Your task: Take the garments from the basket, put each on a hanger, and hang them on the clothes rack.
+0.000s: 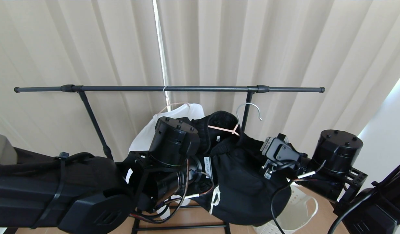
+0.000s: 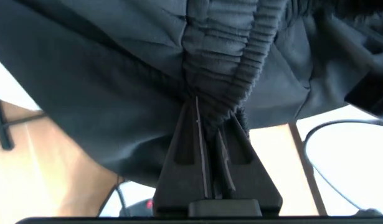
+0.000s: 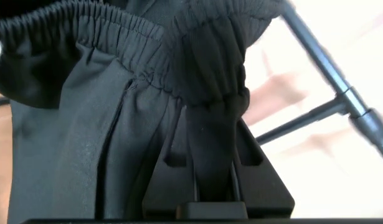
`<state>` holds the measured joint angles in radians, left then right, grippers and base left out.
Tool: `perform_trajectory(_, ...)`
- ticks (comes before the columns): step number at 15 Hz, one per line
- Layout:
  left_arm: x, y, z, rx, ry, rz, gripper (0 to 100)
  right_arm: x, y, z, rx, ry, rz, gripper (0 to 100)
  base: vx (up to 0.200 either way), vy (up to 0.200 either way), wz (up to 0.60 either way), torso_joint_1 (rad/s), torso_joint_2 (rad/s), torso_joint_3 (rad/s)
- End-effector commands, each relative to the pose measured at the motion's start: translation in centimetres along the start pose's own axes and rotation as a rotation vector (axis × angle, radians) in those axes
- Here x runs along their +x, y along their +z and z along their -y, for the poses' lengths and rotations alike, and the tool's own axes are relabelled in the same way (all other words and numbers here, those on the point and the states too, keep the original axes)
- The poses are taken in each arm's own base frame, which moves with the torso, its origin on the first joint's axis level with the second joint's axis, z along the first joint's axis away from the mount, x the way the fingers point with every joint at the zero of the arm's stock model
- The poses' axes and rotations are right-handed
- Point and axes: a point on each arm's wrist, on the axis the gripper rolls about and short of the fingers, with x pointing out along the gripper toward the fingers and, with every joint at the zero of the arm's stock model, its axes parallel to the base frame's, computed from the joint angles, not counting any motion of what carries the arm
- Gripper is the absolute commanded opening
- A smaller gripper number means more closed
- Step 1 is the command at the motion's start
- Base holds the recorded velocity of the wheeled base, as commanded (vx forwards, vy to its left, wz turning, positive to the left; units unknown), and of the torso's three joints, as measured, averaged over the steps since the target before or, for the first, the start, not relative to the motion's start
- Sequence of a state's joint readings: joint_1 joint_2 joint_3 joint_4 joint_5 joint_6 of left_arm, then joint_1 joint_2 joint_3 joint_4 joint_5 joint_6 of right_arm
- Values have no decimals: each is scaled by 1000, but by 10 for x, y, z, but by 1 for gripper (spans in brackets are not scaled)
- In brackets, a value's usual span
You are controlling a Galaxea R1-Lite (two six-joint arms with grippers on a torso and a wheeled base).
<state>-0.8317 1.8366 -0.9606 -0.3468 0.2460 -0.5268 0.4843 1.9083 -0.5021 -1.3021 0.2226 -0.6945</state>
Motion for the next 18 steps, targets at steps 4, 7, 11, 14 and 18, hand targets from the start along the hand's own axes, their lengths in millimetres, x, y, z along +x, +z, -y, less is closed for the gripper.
perform_trajectory(4,0,-5,1,4,-4,-3,0,-7,11,0,-8,-4,31,0,0,0,0,0,0,0)
perform_trajectory(7,0,-4,1,5,2,2,0,-10,15,-1,-12,0,44,0,0,0,0,0,0,0)
perform_trajectory(11,0,-4,0,3,12,8,0,-12,18,-4,-13,7,52,0,0,0,0,0,0,0)
perform_trajectory(14,0,-6,0,4,10,12,0,-14,22,-6,-15,15,64,0,0,0,0,0,0,0)
perform_trajectory(18,0,-7,-1,5,5,18,0,-15,24,-6,-16,16,68,0,0,0,0,0,0,0)
